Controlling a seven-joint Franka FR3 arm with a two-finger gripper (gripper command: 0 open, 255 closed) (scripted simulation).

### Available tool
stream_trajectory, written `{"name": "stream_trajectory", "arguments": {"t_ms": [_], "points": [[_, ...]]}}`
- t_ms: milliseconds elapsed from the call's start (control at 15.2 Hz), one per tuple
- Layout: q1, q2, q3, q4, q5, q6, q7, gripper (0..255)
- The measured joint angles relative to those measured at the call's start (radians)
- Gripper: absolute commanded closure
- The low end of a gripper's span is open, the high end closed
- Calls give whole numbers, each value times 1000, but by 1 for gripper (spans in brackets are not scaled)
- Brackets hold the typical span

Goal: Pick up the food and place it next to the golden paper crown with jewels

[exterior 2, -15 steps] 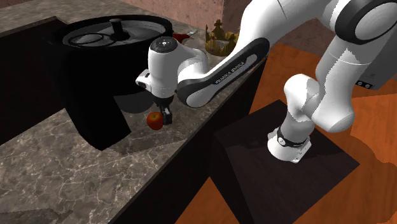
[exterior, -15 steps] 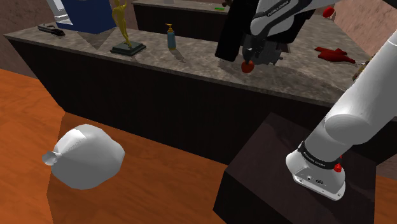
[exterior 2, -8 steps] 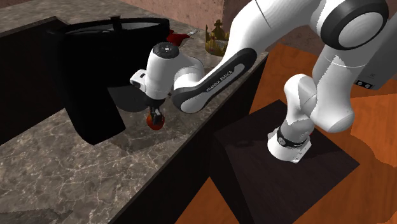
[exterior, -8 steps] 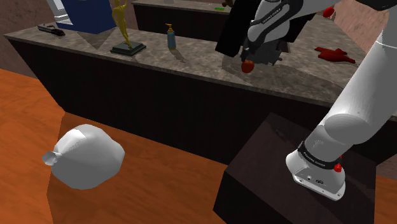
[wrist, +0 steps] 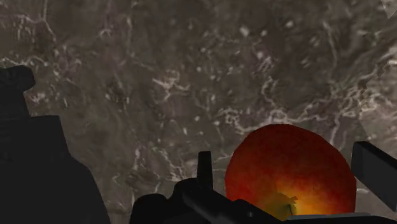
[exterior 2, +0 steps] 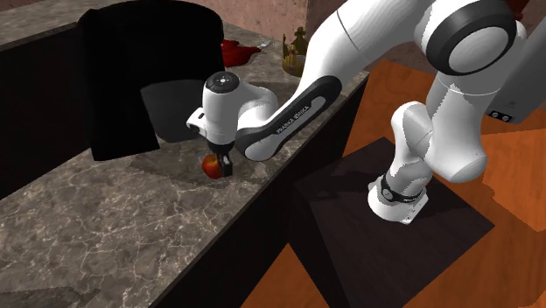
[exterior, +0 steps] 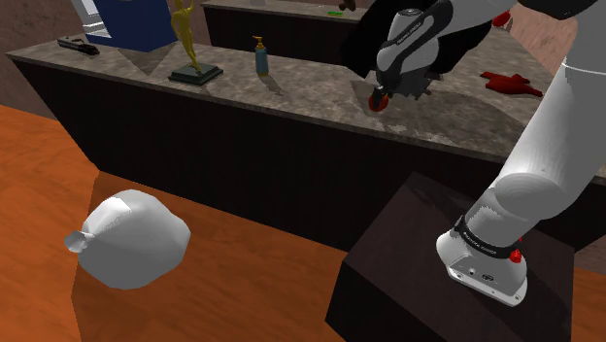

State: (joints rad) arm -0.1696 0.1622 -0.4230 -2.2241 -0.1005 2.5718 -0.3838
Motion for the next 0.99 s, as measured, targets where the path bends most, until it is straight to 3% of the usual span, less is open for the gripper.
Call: {"name": "stream_trajectory", "arguments": {"t_ms": [66,990], "points": [[0,3,0,2,0,-11,1,255],[4,-24,-4,16,-12,-62,5,255]]}}
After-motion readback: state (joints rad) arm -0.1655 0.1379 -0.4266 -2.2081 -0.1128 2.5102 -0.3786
